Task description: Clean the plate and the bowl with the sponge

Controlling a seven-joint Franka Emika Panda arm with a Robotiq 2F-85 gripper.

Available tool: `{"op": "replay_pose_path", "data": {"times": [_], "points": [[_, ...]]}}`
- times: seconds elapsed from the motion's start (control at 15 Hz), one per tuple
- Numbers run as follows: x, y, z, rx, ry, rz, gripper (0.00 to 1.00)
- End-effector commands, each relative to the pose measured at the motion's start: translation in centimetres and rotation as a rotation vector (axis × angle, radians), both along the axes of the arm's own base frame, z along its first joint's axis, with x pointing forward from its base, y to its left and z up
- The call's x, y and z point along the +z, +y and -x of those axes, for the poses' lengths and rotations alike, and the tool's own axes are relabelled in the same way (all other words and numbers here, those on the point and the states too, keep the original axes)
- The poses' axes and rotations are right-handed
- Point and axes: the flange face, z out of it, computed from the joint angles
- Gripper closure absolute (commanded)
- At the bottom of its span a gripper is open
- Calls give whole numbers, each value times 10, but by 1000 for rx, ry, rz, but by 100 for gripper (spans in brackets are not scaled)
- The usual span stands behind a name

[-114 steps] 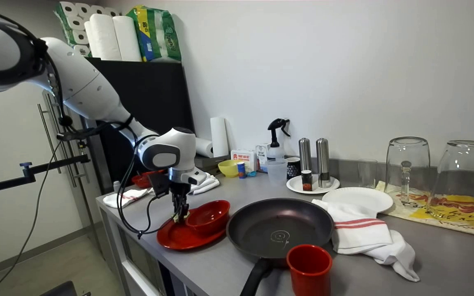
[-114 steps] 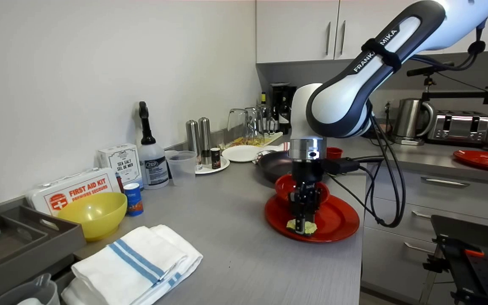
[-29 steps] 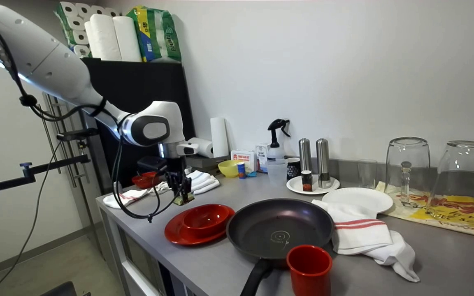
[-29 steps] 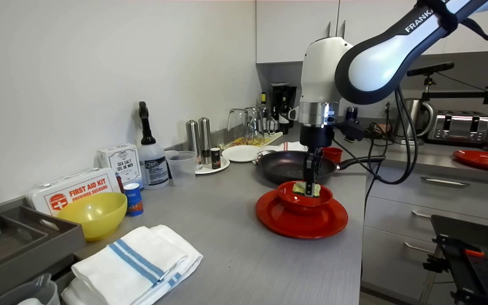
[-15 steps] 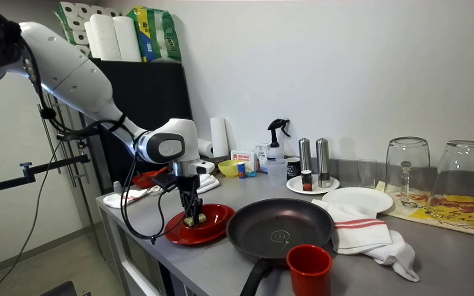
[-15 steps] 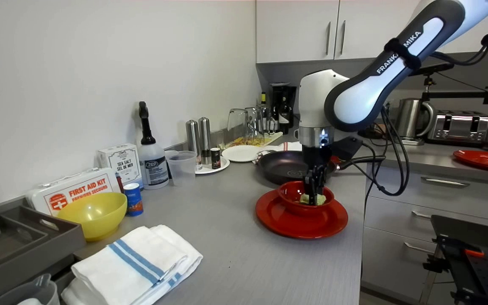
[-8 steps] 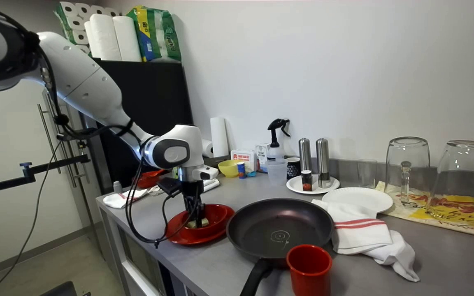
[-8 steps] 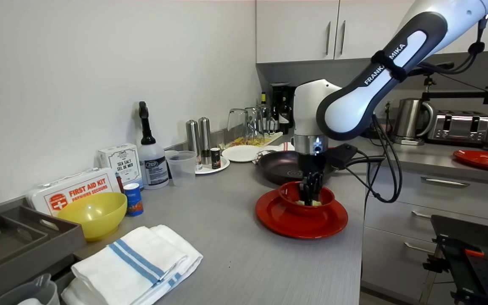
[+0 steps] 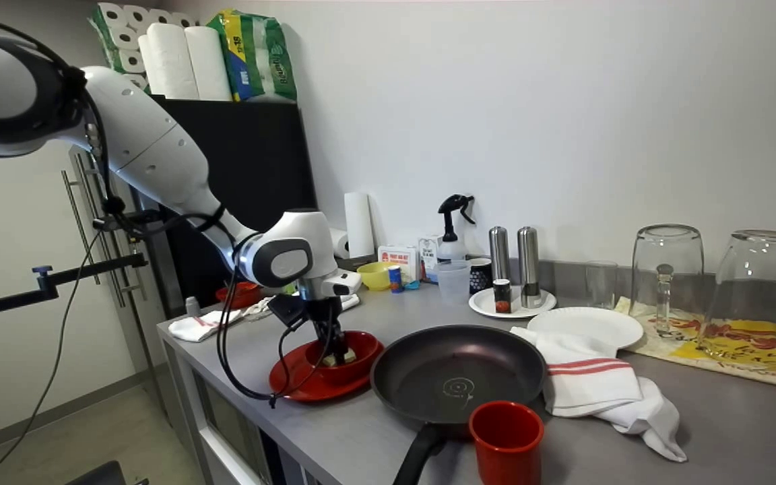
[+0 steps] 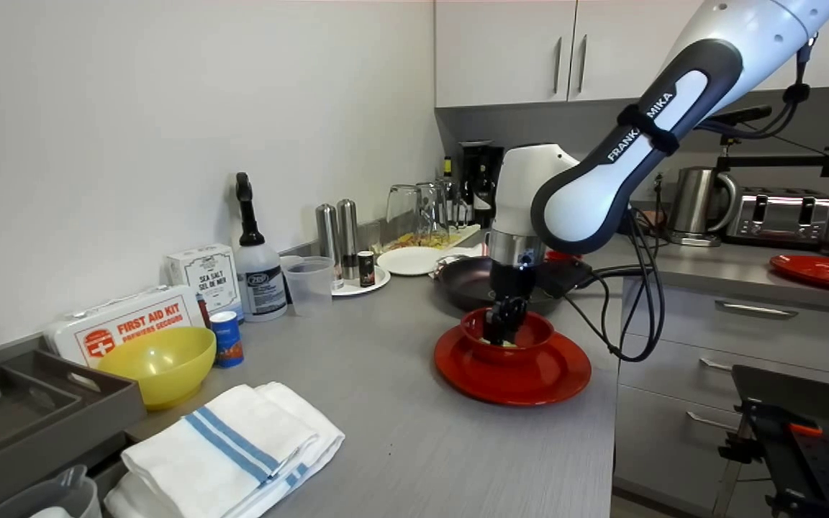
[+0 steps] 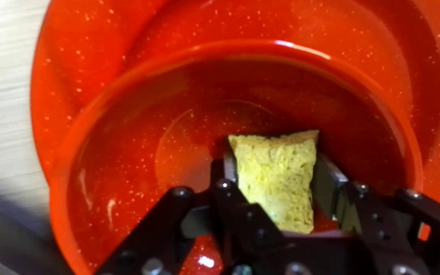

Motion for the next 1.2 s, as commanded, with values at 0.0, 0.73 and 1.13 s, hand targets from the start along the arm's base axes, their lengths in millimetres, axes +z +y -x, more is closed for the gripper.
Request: {"op": "replay_pose_path", "data": {"times": [0.0, 0.73, 1.13], "points": [[-2, 7, -9, -14, -68, -10, 75], [-7, 6, -16, -38, -379, 65, 75], [-13, 4, -6, -17, -186, 125, 75]]}}
